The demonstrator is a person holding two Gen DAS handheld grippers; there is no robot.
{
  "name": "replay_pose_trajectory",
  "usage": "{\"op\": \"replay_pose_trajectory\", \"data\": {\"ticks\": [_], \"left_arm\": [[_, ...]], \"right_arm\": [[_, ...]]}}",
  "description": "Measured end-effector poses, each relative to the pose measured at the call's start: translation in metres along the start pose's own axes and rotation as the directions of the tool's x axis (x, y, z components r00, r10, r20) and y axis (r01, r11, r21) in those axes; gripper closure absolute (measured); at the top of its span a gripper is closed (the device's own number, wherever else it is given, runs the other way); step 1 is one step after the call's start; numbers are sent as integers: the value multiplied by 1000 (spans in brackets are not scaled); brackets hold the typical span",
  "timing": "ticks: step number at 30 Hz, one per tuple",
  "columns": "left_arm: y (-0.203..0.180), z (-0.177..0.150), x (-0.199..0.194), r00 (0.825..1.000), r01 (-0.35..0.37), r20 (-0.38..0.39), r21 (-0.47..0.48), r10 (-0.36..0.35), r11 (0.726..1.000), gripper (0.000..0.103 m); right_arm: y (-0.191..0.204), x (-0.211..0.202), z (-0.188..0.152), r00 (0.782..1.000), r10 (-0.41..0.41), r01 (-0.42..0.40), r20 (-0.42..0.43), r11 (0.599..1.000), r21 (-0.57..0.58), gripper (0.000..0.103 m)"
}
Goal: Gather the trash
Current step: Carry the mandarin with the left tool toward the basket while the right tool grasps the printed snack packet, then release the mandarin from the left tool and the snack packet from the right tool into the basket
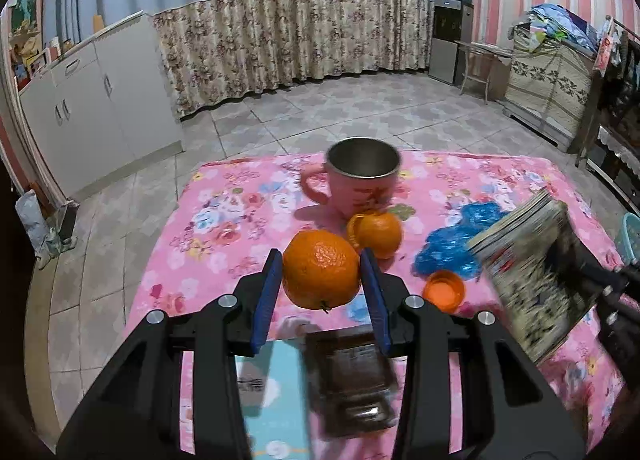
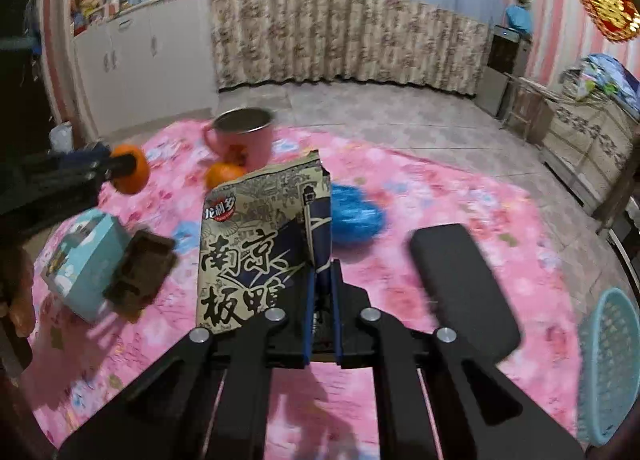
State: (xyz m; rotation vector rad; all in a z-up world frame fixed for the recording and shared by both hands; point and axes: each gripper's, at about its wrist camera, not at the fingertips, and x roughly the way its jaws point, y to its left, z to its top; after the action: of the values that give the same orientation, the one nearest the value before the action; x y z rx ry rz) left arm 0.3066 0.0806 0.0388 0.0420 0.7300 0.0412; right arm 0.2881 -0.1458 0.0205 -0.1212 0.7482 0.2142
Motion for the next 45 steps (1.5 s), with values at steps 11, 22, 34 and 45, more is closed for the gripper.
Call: {"op": "replay_pose_trajectory", "data": {"ticks": [11,22,34,45], "left_arm": [[-106,5,-1,995,94,12,110,-96,989,64],[-255,6,-11,971,232,-3,236,-238,944,64],[-422,1,-35,893,440,-56,325,-447,837,64],[-506,-5,-29,869,481,-94,395,-486,783,31]], "right_arm": [[-107,-22,-21,999,-40,39,4,983,178,95],[-256,-80,-69,974,-226,200,19,897,393,95],[-389,-126,-145,887,-452,415,-95,688,595,95],[-403,-118,-164,880,-454,435,-137,655,618,95]]}}
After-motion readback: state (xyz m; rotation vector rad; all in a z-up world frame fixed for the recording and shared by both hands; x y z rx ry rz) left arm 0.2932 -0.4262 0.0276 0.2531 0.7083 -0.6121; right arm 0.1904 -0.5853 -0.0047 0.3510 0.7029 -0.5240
